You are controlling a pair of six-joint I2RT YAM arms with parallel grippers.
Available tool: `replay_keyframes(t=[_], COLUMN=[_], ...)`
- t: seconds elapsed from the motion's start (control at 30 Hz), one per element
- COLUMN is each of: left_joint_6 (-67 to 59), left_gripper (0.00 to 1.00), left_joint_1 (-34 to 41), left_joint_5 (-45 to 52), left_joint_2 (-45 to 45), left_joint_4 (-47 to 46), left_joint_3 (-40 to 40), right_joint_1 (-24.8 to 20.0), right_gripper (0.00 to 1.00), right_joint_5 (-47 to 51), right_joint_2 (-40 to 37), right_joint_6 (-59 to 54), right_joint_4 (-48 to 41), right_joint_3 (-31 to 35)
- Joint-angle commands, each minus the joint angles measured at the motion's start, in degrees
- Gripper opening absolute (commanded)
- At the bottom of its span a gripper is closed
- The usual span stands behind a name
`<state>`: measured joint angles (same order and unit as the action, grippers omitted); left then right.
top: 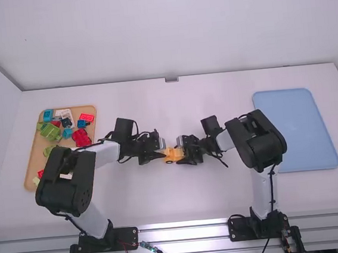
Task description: Assemble lego blocks to make yellow taxi
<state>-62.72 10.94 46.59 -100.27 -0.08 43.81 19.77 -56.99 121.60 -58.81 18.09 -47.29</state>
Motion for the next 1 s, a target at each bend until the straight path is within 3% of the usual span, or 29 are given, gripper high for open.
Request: replay_keyframes(t=[0.0, 0.23, 0.5, 0.97], left_joint_6=[0.3, 0.3, 0.3, 0.3], left_gripper=[0.02, 0.02, 0.02, 0.02], left_joint_1=[-0.2, 0.0, 0.3, 0.3], left_joint_5=[2.5, 2.4, 3.4, 5.4], left_joint_2=[0.4, -0.3, -0.3, -3.5], left_joint_4=[0.2, 0.2, 0.5, 0.5], left_joint_3=[-0.2, -0.2, -0.2, 1.0], right_joint_1=[0.2, 0.2, 0.2, 0.2], right_gripper=[0.4, 0.39, 0.38, 0.38], right_joint_5=[-0.4, 0.0, 0.1, 1.7], right_joint_2=[0.8, 0.8, 0.8, 0.8], right_joint_6=[0.7, -0.2, 0.1, 0.2], right_joint_4=[-0.3, -3.1, 0.9, 0.2], right_joint_3=[-0.7, -1.5, 0.6, 0.5])
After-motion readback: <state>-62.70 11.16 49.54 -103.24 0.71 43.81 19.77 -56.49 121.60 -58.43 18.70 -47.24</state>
